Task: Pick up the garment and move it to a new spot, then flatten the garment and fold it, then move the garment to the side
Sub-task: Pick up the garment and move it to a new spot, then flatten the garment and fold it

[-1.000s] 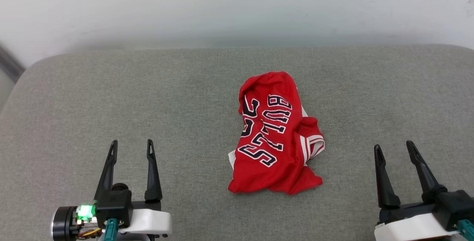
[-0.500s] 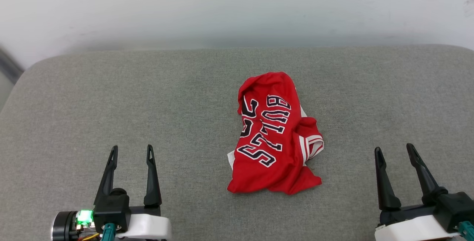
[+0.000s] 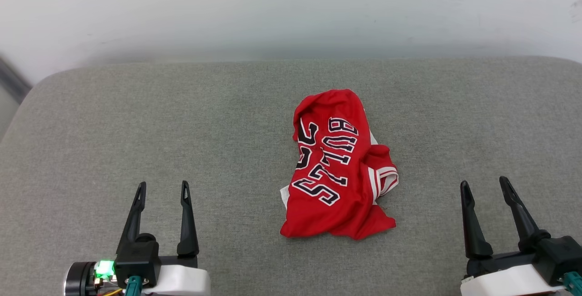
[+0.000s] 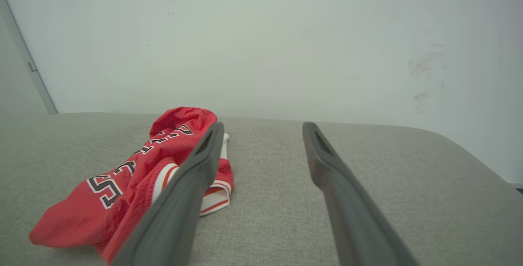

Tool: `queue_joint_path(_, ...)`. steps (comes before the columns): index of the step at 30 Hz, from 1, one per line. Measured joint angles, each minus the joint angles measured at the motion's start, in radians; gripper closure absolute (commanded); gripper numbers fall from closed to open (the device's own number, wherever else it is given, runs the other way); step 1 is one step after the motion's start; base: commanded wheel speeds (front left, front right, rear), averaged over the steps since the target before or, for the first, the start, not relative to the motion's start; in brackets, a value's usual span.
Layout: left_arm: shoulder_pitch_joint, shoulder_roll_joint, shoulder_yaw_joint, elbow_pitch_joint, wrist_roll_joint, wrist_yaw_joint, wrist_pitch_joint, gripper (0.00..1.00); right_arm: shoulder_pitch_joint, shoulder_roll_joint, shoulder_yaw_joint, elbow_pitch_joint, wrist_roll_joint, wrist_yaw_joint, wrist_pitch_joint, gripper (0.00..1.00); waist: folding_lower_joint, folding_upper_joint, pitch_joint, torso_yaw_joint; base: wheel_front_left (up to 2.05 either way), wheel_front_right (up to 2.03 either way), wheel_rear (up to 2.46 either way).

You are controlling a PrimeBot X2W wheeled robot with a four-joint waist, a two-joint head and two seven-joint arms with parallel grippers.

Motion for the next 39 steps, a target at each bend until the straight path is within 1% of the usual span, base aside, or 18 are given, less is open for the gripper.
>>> queue_joint_path(10, 0.004, -0.017, 0.020, 0.002, 0.014, -0.018, 0.000, 0.00, 0.000, 0.000, -0.003, 0.000, 0.001, 0.000, 0.000, 0.00, 0.0000, 0.0000, -0.003, 0.001, 0.00, 0.00, 0.00)
queue_joint_path(13, 0.004, -0.022, 0.024, 0.003, 0.016, -0.021, 0.000, 0.00, -0.010, 0.000, -0.015, -0.016, 0.007, 0.000, 0.000, 0.00, 0.0000, 0.0000, -0.002, 0.002, 0.00, 0.00, 0.00)
queue_joint_path(16, 0.003, -0.027, 0.026, 0.003, 0.017, -0.024, 0.000, 0.00, -0.063, 0.000, -0.028, -0.051, -0.023, 0.000, 0.000, 0.00, 0.0000, 0.0000, 0.002, 0.004, 0.00, 0.00, 0.00)
queue_joint_path(20, -0.007, -0.035, 0.027, 0.003, 0.021, -0.028, 0.000, 0.00, -0.170, -0.007, -0.037, -0.103, -0.055, 0.000, 0.000, 0.00, 0.0000, 0.0000, 0.014, 0.010, 0.00, 0.00, 0.00)
queue_joint_path(23, -0.023, -0.040, 0.027, 0.000, 0.024, -0.032, 0.000, 0.00, -0.278, -0.072, -0.010, -0.105, -0.054, 0.000, 0.000, 0.00, 0.0000, 0.0000, 0.030, 0.014, 0.00, 0.00, 0.00)
queue_joint_path(25, -0.033, -0.042, 0.027, -0.001, 0.025, -0.035, 0.000, 0.00, -0.355, -0.144, 0.031, -0.085, -0.067, 0.000, 0.000, 0.00, 0.0000, 0.0000, 0.041, 0.017, 0.00, 0.00, 0.00)
queue_joint_path(26, -0.037, -0.043, 0.026, -0.002, 0.025, -0.036, 0.000, 0.00, -0.393, -0.167, 0.045, -0.066, -0.063, 0.000, 0.000, 0.00, 0.0000, 0.0001, 0.047, 0.019, 0.00, 0.00, 0.00)
queue_joint_path(27, -0.041, -0.044, 0.026, -0.002, 0.025, -0.037, 0.000, 0.00, -0.427, -0.187, 0.064, -0.037, -0.050, 0.000, 0.000, 0.00, 0.0000, 0.0000, 0.051, 0.022, 0.00, 0.00, 0.00)
queue_joint_path(30, -0.047, -0.049, 0.025, -0.003, 0.026, -0.041, 0.000, 0.00, -0.521, -0.280, 0.174, 0.092, -0.017, 0.000, 0.009, 0.00, 0.0000, 0.0000, 0.064, 0.029, 0.00, 0.00, 0.00)
queue_joint_path(32, -0.055, -0.051, 0.024, -0.004, 0.026, -0.042, 0.000, 0.00, -0.591, -0.343, 0.278, 0.164, 0.034, 0.000, 0.077, 0.00, 0.0000, 0.0000, 0.073, 0.033, 0.00, 0.00, 0.00)
queue_joint_path(34, -0.060, -0.053, 0.024, -0.007, 0.026, -0.043, 0.000, 0.00, -0.673, -0.405, 0.399, 0.211, 0.109, 0.000, 0.179, 0.00, 0.0000, 0.0000, 0.083, 0.038, 0.00, 0.00, 0.00)
queue_joint_path(37, -0.068, -0.057, 0.022, -0.010, 0.026, -0.044, 0.000, 0.00, -0.766, -0.491, 0.603, 0.255, 0.278, 0.000, 0.393, 0.00, 0.0000, 0.0000, 0.101, 0.044, 0.00, 0.00, 0.00)
queue_joint_path(39, -0.081, -0.059, 0.021, -0.013, 0.026, -0.044, 0.000, 0.00, -0.826, -0.542, 0.717, 0.268, 0.393, 0.000, 0.543, 0.00, 0.0001, 0.0000, 0.116, 0.049, 0.00, 0.00, 0.00)
